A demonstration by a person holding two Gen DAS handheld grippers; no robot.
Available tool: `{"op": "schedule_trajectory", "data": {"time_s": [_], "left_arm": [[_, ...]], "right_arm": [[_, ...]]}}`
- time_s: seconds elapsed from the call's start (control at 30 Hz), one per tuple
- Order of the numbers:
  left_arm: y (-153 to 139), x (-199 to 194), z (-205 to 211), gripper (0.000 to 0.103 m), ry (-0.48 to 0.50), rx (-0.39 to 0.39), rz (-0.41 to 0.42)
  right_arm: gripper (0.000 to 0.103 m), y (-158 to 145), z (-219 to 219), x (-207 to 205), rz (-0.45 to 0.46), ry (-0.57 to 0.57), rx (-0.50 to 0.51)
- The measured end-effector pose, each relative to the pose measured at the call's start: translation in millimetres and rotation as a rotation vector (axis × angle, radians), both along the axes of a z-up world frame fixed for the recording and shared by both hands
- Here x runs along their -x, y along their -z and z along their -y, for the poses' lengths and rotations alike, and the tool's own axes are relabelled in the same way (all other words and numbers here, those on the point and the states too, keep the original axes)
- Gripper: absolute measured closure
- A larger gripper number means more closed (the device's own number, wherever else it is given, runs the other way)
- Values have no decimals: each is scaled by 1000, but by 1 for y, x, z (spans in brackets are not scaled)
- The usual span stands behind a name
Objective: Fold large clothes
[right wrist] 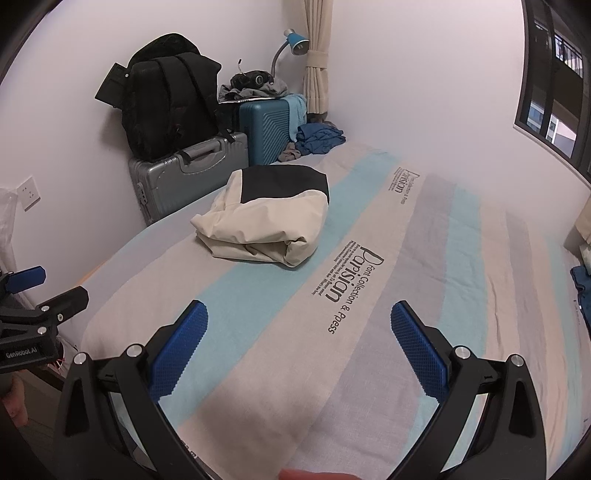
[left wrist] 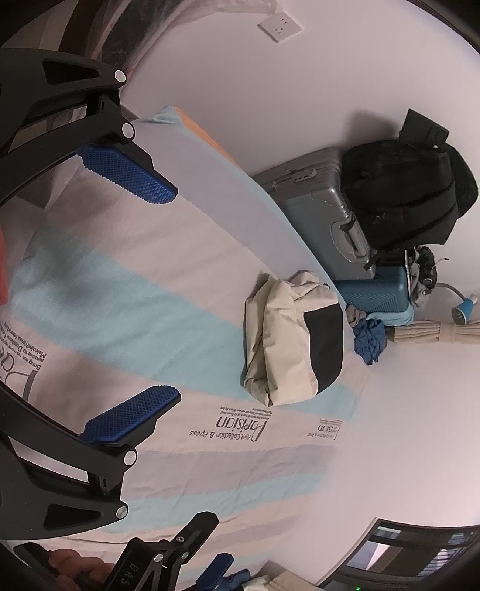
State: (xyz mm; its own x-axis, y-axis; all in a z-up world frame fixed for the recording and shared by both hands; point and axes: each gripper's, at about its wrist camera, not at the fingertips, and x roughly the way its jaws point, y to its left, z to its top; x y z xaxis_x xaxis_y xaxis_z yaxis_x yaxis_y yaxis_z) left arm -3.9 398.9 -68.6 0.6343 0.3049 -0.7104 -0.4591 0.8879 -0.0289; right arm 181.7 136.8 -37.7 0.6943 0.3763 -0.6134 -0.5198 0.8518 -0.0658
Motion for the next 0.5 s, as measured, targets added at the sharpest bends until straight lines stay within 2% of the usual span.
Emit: {"op": "schedule_trajectory", "data": {"time_s": [0.33,0.5], "left_arm": [[0,2,6,6,-28,-36,-10],[0,3,6,6,-33,-26,-13]], "right_arm": [[7,-1,1,3,-3,-11,-1],[7,-1,1,3,-3,-13,-1]]}}
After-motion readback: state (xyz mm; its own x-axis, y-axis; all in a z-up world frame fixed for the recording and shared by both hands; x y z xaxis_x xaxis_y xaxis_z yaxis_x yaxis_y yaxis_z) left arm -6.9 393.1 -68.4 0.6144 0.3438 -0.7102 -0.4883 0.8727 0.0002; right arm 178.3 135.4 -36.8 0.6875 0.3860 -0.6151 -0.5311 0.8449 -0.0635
